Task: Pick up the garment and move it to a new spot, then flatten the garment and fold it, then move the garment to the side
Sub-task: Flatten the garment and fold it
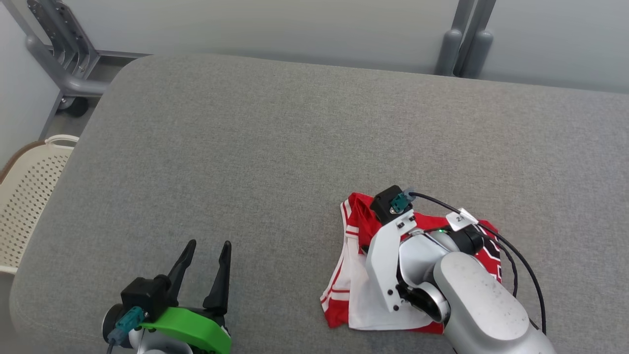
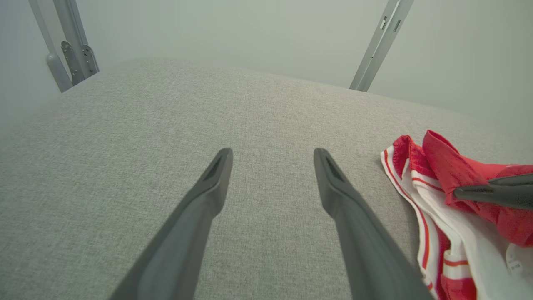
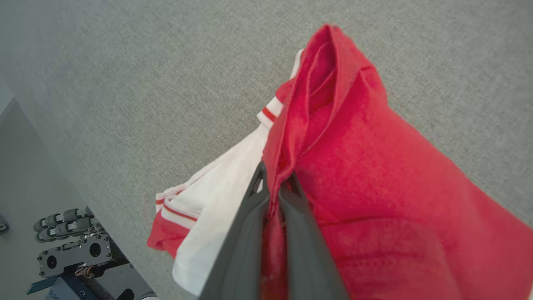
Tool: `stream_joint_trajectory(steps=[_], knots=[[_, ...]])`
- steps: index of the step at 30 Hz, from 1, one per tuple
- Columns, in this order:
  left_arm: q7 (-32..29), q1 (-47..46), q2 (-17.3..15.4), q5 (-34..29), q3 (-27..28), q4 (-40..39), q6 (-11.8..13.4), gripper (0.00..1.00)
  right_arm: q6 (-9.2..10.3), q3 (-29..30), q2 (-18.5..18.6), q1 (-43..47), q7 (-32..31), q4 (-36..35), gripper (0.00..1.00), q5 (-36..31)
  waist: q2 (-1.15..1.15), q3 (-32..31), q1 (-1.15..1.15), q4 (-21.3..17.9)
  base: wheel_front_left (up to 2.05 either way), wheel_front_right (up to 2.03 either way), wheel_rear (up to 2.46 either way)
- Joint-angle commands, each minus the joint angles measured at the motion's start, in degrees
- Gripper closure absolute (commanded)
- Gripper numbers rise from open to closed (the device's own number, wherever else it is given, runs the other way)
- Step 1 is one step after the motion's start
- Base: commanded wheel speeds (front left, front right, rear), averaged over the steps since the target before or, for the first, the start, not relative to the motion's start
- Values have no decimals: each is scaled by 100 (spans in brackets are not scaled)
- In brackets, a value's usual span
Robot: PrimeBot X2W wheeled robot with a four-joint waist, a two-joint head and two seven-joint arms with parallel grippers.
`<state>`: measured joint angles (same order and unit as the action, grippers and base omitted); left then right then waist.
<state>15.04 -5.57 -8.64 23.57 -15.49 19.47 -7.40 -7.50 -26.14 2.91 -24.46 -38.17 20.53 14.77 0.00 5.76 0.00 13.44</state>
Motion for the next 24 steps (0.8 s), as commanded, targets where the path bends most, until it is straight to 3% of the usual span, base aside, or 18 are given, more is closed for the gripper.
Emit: stream_joint_trajectory(steps=[1, 7, 8, 9, 17, 21, 24], knots=[[12, -64, 1, -5, -13, 9, -11, 0, 4, -35, 2, -69, 63, 64, 100, 59, 0, 5, 0, 23, 0, 0, 0], [12, -69, -9, 29, -48, 36, -10, 0, 3, -248, 1, -153, 211, 350, 100, 186, 0, 2, 0, 98, 0, 0, 0], [12, -65, -10, 32, -45, 41, -10, 0, 3, -286, -1, -151, 249, 360, 73, 283, 0, -5, 0, 102, 0, 0, 0], [12, -52, -14, 37, -45, 47, -10, 0, 3, -327, 0, -145, 294, 353, 0, 388, 0, -17, 0, 103, 0, 0, 0], [12, 147, -73, 14, 20, 54, -10, 0, 3, -47, 7, -318, 986, -172, 0, 734, 0, -213, 0, -29, 0, 0, 0], [12, 179, -99, -12, 52, 22, -10, 0, 3, 462, 28, -202, 1187, -447, 0, 285, 0, -300, 0, -112, 0, 0, 0], [12, 219, -107, -19, 64, 13, -10, 0, 5, 838, 264, 74, 1228, -652, 0, -142, 0, -352, 0, -165, 0, 0, 0]])
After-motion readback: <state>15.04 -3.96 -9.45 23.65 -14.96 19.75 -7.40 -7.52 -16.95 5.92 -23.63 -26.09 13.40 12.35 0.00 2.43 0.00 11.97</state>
